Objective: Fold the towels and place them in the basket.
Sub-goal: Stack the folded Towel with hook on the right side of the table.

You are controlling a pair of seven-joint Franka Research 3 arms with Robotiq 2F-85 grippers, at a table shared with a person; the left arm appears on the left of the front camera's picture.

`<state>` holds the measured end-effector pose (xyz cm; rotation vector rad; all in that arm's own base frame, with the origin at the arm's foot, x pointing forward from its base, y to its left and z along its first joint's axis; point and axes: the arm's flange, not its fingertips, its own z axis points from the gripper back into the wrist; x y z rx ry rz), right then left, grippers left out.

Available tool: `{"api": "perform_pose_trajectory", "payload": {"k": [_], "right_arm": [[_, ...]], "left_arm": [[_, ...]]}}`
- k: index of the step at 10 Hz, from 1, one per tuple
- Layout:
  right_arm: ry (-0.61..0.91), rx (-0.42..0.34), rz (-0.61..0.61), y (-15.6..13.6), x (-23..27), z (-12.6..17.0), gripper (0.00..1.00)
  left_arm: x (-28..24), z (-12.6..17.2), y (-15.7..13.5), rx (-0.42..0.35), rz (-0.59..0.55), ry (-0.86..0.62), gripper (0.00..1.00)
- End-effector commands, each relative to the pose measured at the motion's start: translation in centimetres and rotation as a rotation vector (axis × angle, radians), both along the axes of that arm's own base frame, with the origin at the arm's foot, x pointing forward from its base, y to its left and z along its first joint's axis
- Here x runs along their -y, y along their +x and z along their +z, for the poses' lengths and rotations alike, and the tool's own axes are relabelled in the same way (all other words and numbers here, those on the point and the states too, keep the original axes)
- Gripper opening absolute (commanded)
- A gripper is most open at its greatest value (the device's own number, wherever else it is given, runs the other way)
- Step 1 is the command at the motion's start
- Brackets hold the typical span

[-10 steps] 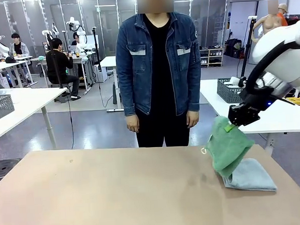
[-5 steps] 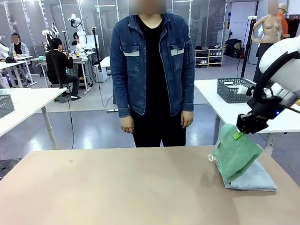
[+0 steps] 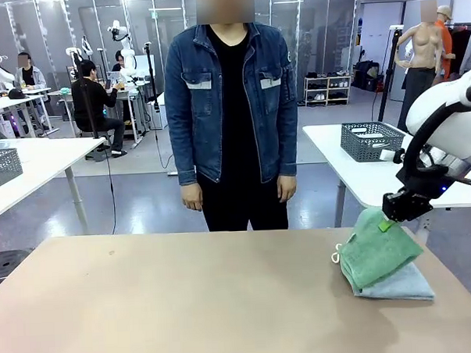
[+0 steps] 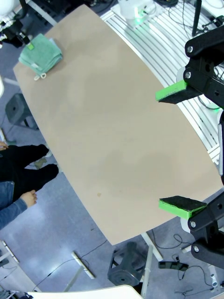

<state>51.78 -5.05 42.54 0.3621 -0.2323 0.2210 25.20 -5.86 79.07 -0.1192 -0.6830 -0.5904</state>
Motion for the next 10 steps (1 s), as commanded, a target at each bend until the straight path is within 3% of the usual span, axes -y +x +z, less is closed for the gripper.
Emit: {"api": "perform_pose_trajectory", "payload": {"k": [1,6,7,8,9,10], "right_arm": [[-0.116,-0.043,-0.068,0.3,0.1,-1.6,0.06],[-0.228,-0.095,-0.159,1.0,0.4,-4.8,0.09],[-0.248,-0.102,-0.166,1.1,0.3,-5.0,0.38],[-0.25,-0.098,-0.167,1.0,0.3,-4.9,0.43],[-0.258,-0.101,-0.172,0.8,0.2,-4.6,0.72],[-0.274,-0.099,-0.174,0.5,0.1,-4.1,0.77]], "left_arm": [[0.0,0.0,0.0,0.002,-0.005,0.005,1.0],[0.0,0.0,0.0,0.002,-0.005,0.005,1.0],[0.0,0.0,0.0,0.002,-0.005,0.005,1.0],[0.0,0.0,0.0,0.002,-0.005,0.005,1.0],[0.0,0.0,0.0,0.002,-0.005,0.005,1.0],[0.0,0.0,0.0,0.002,-0.005,0.005,1.0]]}}
